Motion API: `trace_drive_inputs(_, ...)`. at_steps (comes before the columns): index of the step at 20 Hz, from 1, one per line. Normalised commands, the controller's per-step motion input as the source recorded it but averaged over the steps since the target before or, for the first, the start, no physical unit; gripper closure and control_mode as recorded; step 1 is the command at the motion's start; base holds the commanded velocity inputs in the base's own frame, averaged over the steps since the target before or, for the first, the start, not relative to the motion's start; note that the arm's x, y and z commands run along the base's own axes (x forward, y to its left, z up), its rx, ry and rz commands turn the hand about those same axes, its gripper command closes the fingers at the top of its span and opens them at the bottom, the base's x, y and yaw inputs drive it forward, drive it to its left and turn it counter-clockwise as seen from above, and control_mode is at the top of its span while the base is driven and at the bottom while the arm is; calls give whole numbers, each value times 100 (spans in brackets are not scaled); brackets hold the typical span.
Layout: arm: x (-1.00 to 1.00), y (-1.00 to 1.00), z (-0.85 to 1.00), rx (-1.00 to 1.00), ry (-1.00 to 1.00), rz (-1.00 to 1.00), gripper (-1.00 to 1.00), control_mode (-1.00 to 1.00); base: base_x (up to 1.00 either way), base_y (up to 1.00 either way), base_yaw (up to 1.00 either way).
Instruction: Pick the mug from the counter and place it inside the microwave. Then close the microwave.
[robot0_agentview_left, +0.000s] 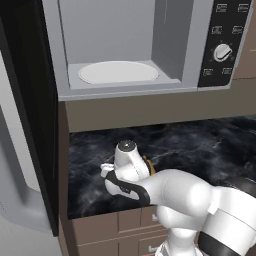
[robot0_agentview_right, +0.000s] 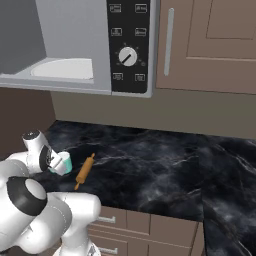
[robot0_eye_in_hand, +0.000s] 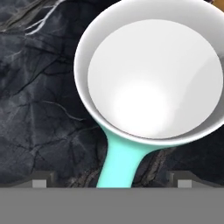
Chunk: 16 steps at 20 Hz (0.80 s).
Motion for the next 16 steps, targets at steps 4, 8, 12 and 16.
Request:
trace_drive_inputs(4, 0, 0, 0, 0, 0, 0, 100, -100, 0, 0, 0)
trace_drive_inputs(8, 0, 0, 0, 0, 0, 0, 100, -100, 0, 0, 0)
trace_drive_inputs(12, 17, 0, 0, 0, 0, 0, 100, -100, 0, 0, 0)
trace_drive_inputs(16, 5, 0, 0, 0, -3, 0, 100, -100, 0, 0, 0)
